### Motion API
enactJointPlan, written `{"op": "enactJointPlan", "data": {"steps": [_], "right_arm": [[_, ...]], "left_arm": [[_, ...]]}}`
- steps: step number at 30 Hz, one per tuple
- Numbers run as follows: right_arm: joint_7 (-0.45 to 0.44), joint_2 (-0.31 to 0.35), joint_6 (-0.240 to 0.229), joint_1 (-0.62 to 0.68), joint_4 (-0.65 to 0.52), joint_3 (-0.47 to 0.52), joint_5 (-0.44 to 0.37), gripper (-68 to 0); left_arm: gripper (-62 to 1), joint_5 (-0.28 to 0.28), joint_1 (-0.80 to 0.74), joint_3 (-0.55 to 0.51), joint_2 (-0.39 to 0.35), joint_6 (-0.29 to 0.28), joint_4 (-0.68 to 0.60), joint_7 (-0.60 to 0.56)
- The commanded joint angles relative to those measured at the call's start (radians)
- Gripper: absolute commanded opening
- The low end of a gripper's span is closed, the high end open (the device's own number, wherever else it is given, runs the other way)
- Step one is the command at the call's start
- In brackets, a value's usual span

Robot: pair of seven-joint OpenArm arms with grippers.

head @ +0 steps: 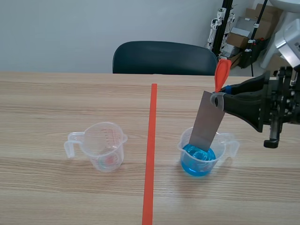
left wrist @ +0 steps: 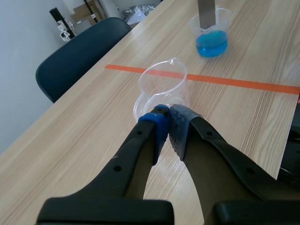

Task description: Do the redox reaction experiment. raise the plate out of the solution

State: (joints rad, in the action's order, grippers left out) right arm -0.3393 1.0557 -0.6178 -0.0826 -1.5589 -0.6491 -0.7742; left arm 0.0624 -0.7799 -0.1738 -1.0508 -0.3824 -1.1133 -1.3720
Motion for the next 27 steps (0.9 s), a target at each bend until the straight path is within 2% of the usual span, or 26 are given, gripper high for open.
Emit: {"op": "enactJointPlan", "data": {"steps": [1, 5, 11, 19, 27], "right_arm": [[-0.019, 0.028, 0.001, -0.012, -0.036, 0.013, -0.018, -66.9], [-0.027, 0.067, 0.001, -0.012, -0.08, 0.014, -0.023, -66.9], [-0.038, 0.122, 0.005, -0.012, -0.123, 0.016, -0.08, -66.9], [-0.069, 0.21, 0.005, -0.015, -0.177, 0.023, -0.181, -66.9], [-0.071, 0.286, 0.008, -0.015, -0.208, 0.048, -0.289, -66.9]], "left_arm": [[-58.0, -0.006, 0.034, -0.01, -0.007, -0.026, -0.02, -0.014], [-58.0, -0.003, 0.094, 0.0, -0.039, -0.079, -0.069, 0.009], [-58.0, -0.003, 0.213, 0.084, -0.053, -0.127, -0.174, 0.218], [-58.0, -0.003, 0.431, 0.279, -0.047, -0.14, -0.224, 0.314], [-58.0, -0.007, 0.717, 0.522, 0.01, -0.156, -0.236, 0.499]]}}
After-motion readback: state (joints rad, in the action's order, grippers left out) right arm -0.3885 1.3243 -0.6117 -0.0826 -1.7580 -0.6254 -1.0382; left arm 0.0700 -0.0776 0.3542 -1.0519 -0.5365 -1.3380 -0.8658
